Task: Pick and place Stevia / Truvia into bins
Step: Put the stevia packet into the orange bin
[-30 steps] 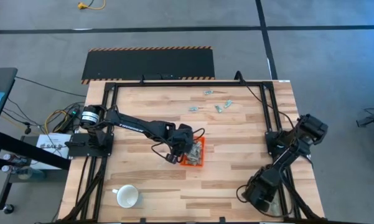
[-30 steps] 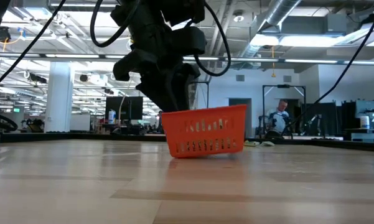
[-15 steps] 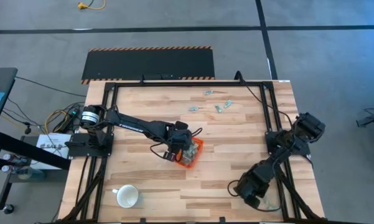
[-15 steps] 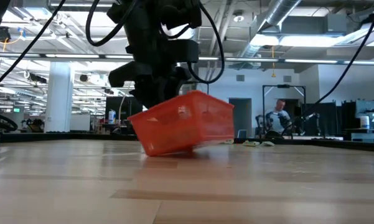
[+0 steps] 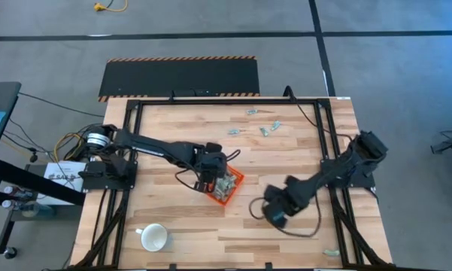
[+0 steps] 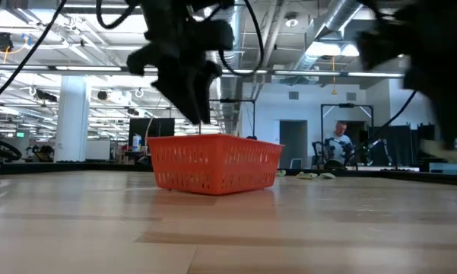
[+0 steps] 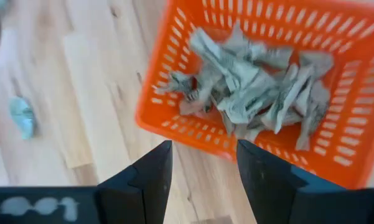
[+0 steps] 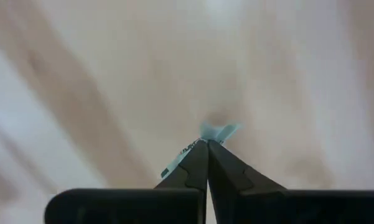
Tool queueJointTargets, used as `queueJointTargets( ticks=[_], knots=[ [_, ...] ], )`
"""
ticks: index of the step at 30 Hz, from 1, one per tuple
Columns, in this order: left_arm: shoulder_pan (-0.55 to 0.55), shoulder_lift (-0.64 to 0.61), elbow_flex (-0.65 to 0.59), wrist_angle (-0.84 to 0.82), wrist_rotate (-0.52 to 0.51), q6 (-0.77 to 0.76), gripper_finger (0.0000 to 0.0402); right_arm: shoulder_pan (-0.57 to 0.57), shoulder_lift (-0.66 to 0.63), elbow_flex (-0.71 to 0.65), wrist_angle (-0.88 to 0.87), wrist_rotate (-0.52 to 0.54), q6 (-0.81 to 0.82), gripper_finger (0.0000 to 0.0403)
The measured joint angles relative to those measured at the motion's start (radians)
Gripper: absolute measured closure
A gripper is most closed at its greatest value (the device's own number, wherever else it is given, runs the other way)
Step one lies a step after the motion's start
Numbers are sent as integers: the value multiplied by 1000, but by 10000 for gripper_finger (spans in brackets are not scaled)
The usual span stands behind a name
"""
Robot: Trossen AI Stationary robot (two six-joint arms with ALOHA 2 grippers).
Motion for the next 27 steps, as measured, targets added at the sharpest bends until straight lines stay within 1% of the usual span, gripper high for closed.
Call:
queueJointTargets(
  ticks=[3,6,10,14,18,23,27],
  knots=[
    [0,-43,0,-4,2,-21,232,-79,0,29,55,92,-119,402],
    [0,-75,0,-17,29,-31,232,-160,0,47,152,140,-250,403],
    [0,-106,0,-43,47,-31,232,-247,0,77,282,153,-425,403],
    [1,-137,0,-92,47,-56,232,-304,0,99,403,169,-577,403],
    [6,-144,0,-137,47,-100,232,-345,0,99,515,160,-677,403],
    [7,-143,-32,-163,51,-130,232,-373,7,94,543,97,-737,401],
    [7,-143,-51,-163,55,-140,232,-374,7,94,544,47,-745,376]
  ],
)
